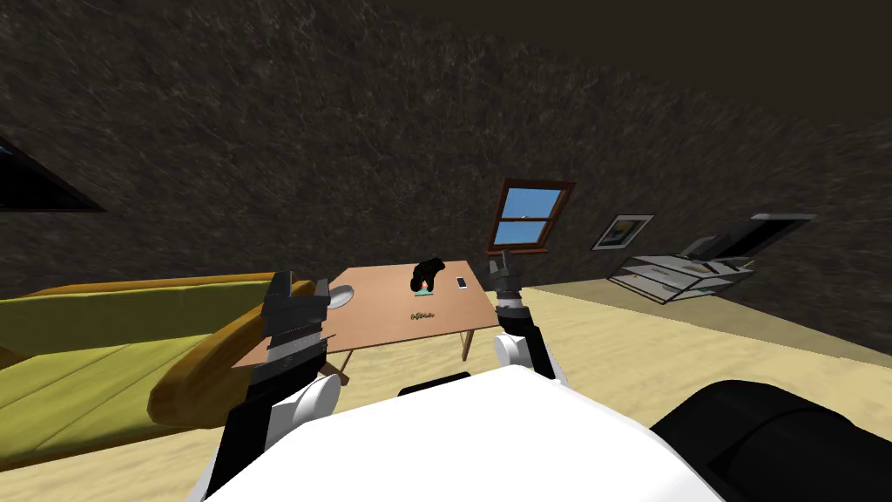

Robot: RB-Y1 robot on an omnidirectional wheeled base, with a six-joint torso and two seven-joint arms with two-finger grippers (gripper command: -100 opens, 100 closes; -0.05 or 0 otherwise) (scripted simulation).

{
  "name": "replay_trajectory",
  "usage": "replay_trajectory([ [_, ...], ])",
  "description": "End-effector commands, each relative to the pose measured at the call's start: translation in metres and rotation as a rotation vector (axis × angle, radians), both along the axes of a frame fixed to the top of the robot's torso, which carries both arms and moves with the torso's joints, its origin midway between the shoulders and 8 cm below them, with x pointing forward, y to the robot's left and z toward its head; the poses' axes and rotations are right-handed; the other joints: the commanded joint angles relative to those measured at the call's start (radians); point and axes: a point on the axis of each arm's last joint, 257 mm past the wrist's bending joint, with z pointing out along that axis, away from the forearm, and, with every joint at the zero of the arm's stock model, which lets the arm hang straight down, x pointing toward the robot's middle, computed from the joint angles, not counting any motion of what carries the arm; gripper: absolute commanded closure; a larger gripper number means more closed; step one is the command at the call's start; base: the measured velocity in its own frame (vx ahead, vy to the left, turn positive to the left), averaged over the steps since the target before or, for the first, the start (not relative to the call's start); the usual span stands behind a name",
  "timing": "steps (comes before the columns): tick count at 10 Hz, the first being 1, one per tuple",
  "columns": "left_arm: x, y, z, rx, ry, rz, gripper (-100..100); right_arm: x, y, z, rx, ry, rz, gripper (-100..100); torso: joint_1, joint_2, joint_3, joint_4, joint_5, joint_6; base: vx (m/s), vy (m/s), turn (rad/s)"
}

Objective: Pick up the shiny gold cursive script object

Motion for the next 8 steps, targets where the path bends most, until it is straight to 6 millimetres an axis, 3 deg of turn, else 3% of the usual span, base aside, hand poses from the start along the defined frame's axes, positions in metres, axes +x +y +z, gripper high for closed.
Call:
replay_trajectory([
  [1,0.002,-0.001,-0.002,0.018,0.011,-0.018,-100,0.000,0.000,0.000,0.000,0.000,0.000,0,0.000,0.000,0.000,0.000,0.000,0.000,-0.004,0.020,-0.082],
  [6,0.011,0.010,-0.026,0.017,0.095,-0.088,-100,0.000,0.000,0.000,0.000,0.000,0.000,0,0.008,0.001,0.001,0.000,0.002,0.000,-0.018,0.083,-0.231],
  [8,0.016,0.021,-0.045,-0.019,0.152,-0.114,-100,0.000,0.000,0.000,0.000,0.000,0.000,0,0.008,0.000,0.000,0.000,0.002,0.001,-0.011,0.107,-0.418],
])
